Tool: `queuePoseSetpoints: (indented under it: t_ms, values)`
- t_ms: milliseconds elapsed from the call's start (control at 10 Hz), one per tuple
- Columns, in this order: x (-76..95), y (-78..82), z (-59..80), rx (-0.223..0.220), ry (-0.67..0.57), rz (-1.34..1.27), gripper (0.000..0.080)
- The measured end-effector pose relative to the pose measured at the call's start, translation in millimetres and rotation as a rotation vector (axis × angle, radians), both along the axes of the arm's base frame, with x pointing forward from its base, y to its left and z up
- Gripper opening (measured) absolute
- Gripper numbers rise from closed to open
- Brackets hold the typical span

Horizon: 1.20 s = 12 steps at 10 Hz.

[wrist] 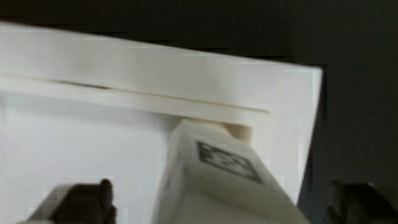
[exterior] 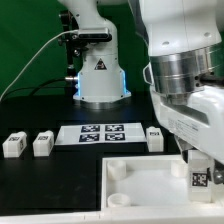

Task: Assemble one leg

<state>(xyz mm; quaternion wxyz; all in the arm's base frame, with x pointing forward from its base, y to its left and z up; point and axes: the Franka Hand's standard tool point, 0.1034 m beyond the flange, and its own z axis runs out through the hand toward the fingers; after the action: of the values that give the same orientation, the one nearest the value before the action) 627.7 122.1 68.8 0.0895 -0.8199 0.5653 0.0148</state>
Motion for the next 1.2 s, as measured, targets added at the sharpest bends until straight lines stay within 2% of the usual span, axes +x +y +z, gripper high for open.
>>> queuePoseSetpoints:
  t_ms: [100, 400, 700, 800, 900, 1000, 1100, 1200]
  values:
    - [-0.5, -0.2, -0.3, -0.013, -0.027, 0.169, 0.0639]
    - [-0.4, -2.1, -1.1, -0.035, -0.066, 0.411, 0.0649]
    - [4.8, -7.5, 4.5, -0.098, -0.115, 0.883, 0.0649]
    - [4.5, -7.9, 3.1, -0.099, -0.115, 0.873, 0.0649]
    - [4.5, -8.0, 2.9, -0.099, -0.115, 0.873, 0.0553]
    - [4.4, -7.5, 2.8, -0.094, -0.108, 0.817, 0.0380]
    - [4.2, -7.0, 2.7, -0.089, -0.096, 0.739, 0.0380]
    - [4.1, -7.9, 2.5, -0.085, -0.086, 0.677, 0.0294]
